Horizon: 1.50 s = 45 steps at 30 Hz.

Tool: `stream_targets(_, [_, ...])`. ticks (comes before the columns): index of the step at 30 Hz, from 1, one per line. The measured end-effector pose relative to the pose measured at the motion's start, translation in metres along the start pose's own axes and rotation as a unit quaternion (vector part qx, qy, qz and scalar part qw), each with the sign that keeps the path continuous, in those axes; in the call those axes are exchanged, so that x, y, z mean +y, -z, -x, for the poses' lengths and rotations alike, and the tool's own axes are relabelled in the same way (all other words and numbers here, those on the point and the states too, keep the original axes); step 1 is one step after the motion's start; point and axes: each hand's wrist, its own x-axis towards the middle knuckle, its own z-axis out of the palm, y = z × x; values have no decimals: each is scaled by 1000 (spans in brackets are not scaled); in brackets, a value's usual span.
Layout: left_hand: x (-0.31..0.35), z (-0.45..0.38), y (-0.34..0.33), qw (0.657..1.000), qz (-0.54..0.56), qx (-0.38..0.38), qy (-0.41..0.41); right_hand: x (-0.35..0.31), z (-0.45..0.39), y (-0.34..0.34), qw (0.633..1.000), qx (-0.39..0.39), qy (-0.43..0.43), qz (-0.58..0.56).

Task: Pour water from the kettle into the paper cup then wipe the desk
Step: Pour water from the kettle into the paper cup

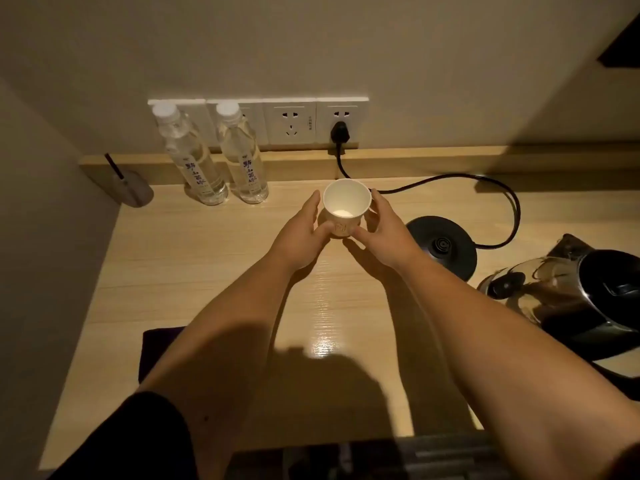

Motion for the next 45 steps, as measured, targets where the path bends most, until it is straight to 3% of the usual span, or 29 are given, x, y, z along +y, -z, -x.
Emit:
stream_targets(3, [8,-2,-4,999,-13,15,-31,-4,-1,1,1000,-4,9,-12])
stream_targets(23, [44,164,-77,996,43,43,62,13,158,27,997,-69,-10,-35])
stream_targets(38, [37,212,-104,991,97,5,88,40,206,24,996,-65,-51,-45])
stream_targets(45, [61,214,-106,980,157,28,116,45,212,42,995,-43,-65,58])
